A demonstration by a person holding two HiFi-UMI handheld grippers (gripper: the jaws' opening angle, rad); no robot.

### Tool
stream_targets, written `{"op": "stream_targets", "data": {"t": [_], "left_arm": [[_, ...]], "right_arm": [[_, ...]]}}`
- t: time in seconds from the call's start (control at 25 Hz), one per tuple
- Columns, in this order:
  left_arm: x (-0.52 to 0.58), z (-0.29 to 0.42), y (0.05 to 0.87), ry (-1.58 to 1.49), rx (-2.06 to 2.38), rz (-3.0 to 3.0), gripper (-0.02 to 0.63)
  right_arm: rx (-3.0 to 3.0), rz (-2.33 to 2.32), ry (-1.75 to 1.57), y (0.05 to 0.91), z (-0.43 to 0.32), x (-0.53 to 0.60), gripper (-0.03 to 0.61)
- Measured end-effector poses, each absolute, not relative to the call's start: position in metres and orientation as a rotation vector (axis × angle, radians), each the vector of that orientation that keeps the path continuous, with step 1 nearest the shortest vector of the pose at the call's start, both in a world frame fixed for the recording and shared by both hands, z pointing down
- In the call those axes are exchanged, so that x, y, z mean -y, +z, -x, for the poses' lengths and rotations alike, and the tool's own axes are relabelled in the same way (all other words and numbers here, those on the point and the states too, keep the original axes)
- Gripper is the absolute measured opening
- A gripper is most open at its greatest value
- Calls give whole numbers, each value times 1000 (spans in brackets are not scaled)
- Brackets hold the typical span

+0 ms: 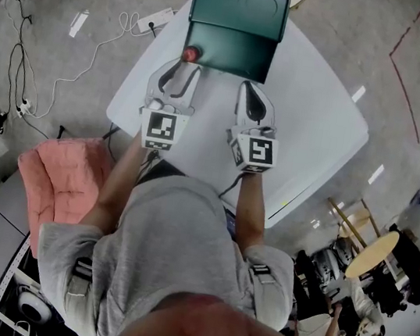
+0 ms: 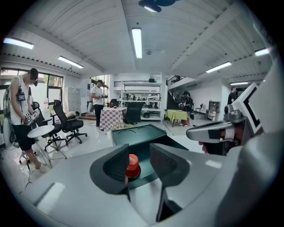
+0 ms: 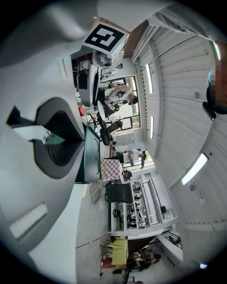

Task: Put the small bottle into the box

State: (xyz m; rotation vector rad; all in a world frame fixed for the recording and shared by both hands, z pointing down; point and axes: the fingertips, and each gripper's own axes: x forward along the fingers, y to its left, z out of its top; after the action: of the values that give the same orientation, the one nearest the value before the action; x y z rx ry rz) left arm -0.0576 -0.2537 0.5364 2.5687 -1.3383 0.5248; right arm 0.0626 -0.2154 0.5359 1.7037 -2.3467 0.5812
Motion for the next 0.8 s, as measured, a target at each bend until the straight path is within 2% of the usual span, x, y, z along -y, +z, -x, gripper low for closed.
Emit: {"op": "stream_targets", "data": {"t": [0.8], "left_arm": [[179,82,474,459,1412,-2547,44]], "right_arm": [[2419,-1764,454,464,-52,156,3]]}}
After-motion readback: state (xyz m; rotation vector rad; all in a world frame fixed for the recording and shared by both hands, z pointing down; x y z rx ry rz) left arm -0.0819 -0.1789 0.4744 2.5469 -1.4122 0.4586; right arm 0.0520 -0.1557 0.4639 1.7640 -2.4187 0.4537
